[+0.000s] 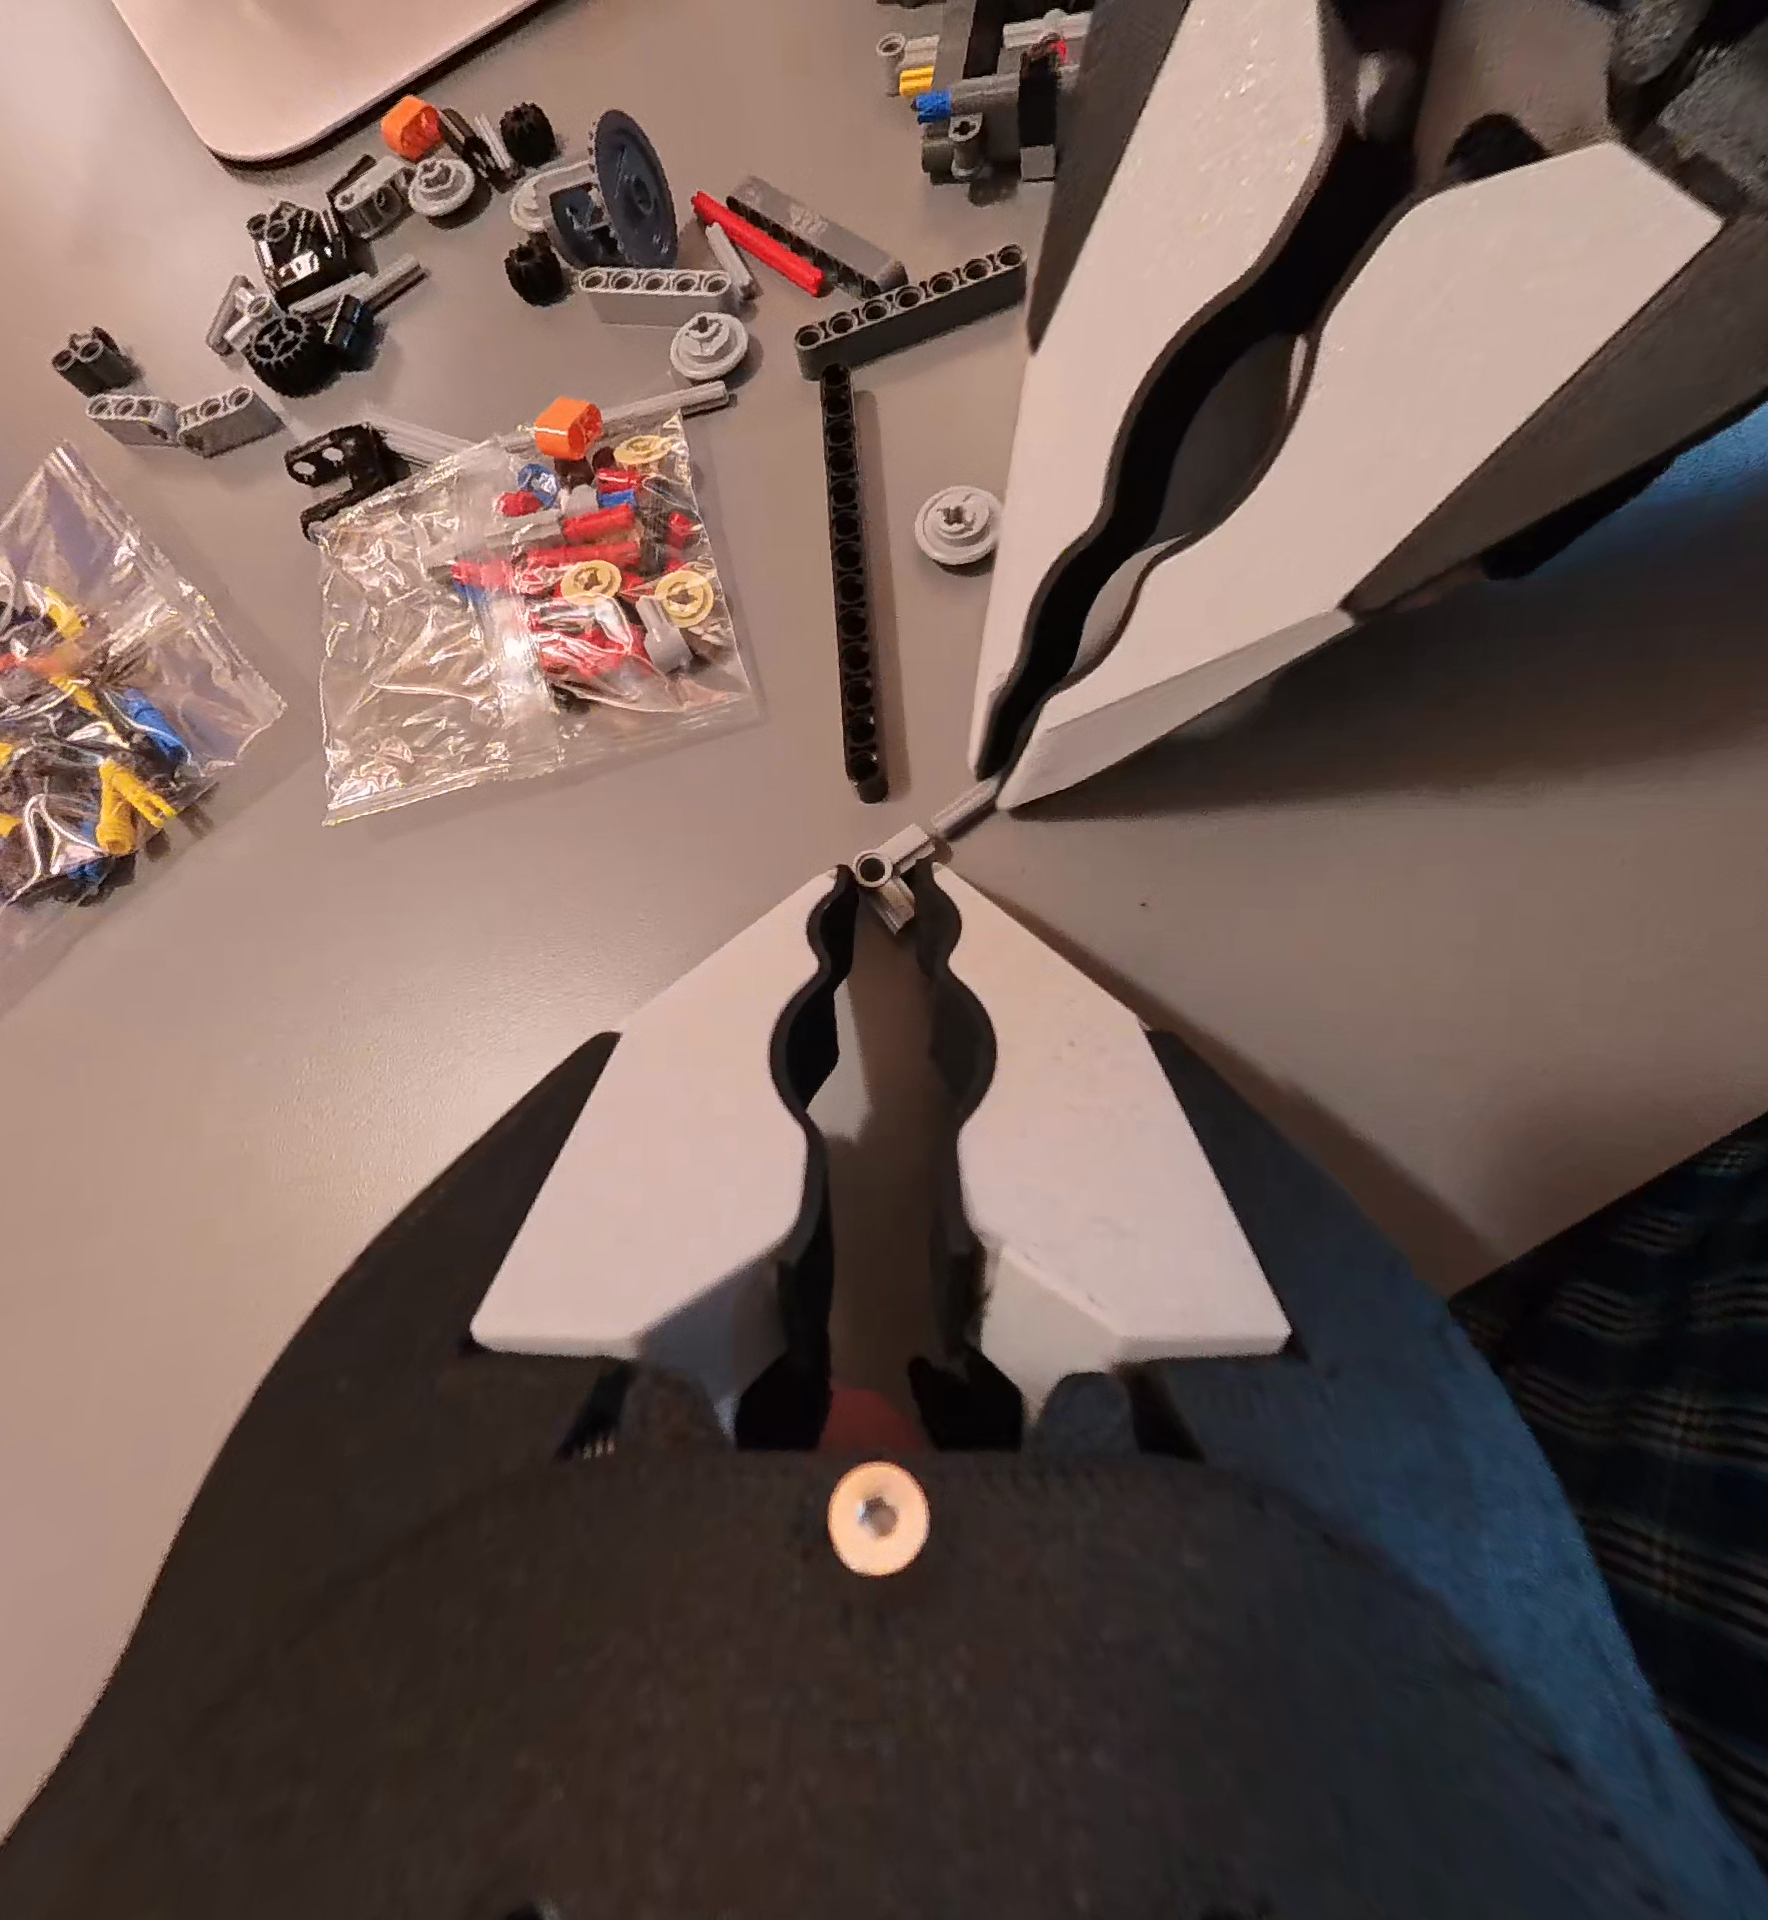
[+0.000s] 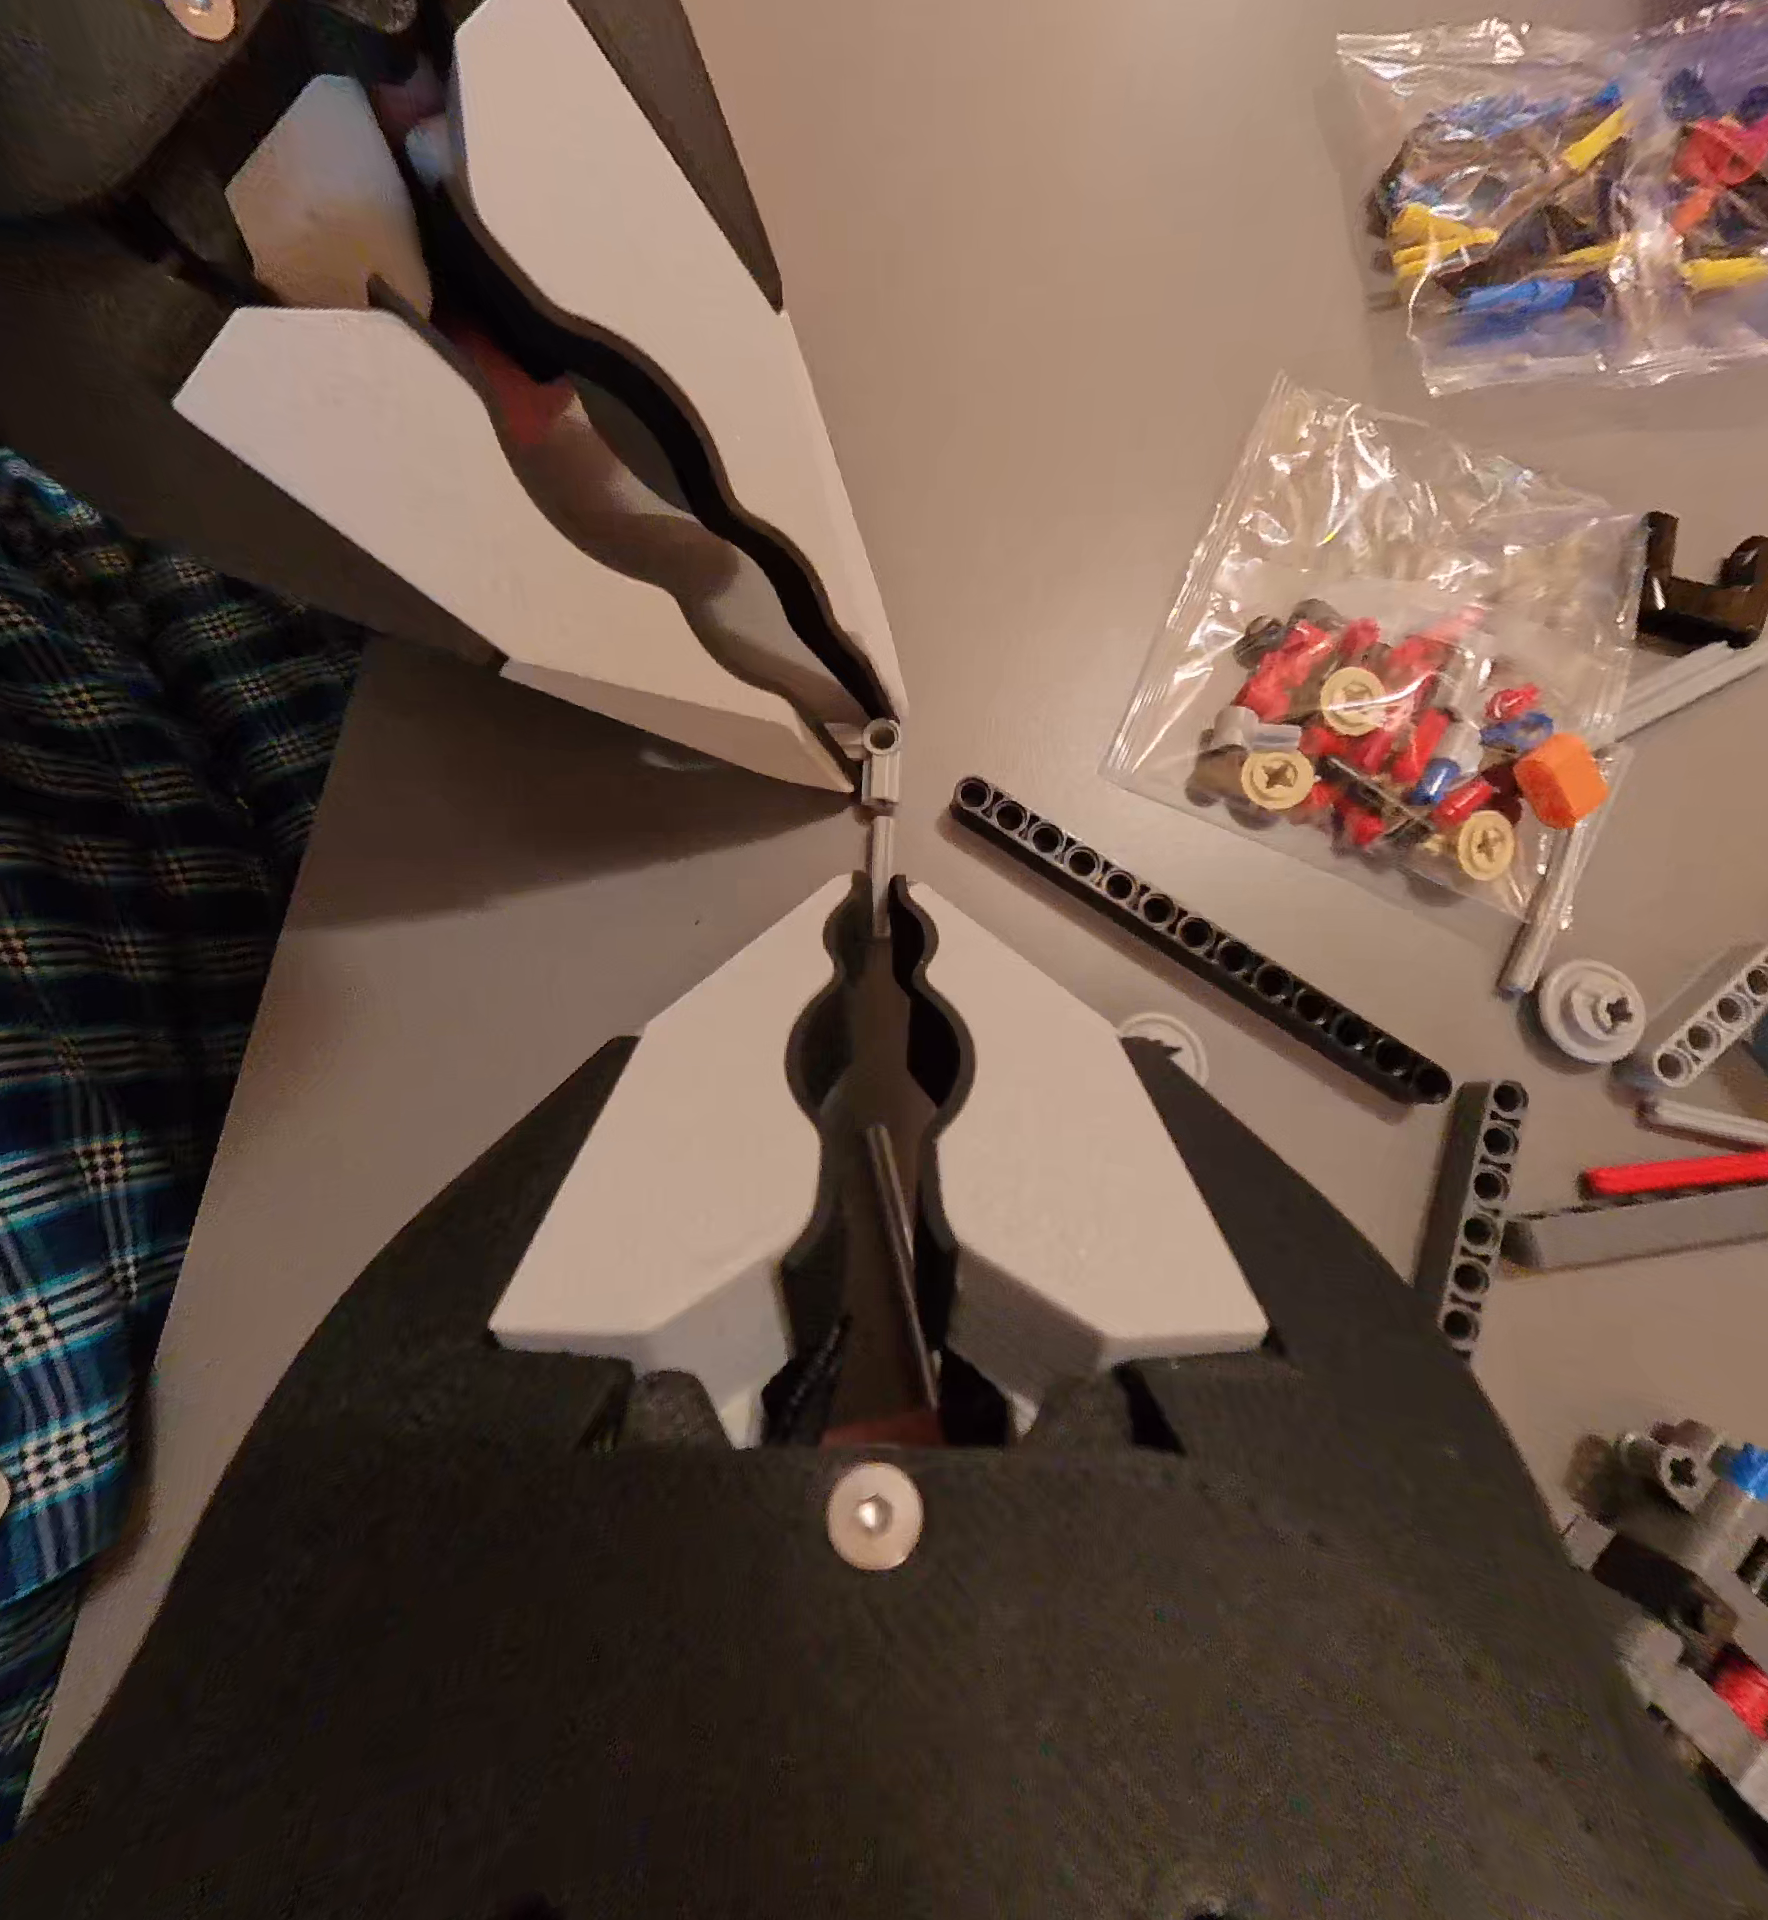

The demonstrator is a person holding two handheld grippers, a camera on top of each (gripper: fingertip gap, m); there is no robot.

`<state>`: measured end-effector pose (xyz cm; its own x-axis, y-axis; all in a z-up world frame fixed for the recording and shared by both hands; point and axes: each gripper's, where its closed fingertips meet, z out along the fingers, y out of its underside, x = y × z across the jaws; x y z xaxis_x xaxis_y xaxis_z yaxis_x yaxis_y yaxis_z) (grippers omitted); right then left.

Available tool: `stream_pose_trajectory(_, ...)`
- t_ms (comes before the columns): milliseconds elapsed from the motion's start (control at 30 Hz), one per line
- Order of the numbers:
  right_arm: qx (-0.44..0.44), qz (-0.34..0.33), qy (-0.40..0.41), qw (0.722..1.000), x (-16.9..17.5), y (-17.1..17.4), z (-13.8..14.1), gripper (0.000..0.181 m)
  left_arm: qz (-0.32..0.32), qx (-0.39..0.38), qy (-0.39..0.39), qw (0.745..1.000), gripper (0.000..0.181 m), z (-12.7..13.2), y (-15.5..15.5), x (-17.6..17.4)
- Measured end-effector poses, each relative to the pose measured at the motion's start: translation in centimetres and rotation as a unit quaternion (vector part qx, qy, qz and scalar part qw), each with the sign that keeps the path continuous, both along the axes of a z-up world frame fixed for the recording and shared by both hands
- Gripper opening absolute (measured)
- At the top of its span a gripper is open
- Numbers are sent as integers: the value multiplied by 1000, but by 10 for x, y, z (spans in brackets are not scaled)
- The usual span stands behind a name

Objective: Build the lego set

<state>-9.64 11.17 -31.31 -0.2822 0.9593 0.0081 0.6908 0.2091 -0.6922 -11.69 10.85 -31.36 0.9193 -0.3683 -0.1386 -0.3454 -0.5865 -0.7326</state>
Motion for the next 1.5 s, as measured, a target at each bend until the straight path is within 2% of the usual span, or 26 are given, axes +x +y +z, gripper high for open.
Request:
stream_pose_trajectory(267, 2, -1, 11, 1000, -3, -2, 0, 0, 2, -4, -9, 1000, 9, 0, 0, 0)
stream_pose_trajectory(400, 34, 5, 28, 999, -4, -2, 2, 0, 4, -10, -22, 1000, 9, 0, 0, -1)
stream_pose_trajectory(567, 150, 24, 52, 987, -6, -1, 4, 0, 5, -22, -44, 999, 9, 0, -1, -2)
stream_pose_trajectory(733, 289, 44, 73, 953, -7, -1, 3, 0, 5, -34, -65, 997, 8, 0, -1, -2)
stream_pose_trajectory(933, 387, 51, 83, 917, -9, 1, 4, 1, 5, -47, -87, 995, 8, 0, 0, -2)
stream_pose_trajectory(1067, 413, 52, 80, 906, -10, 1, 4, 0, 8, -54, -96, 994, 8, 1, 0, -2)
stream_pose_trajectory(1500, 405, 6, 68, 912, -14, 3, 3, 1, 40, -29, -35, 998, 8, 0, 2, -5)
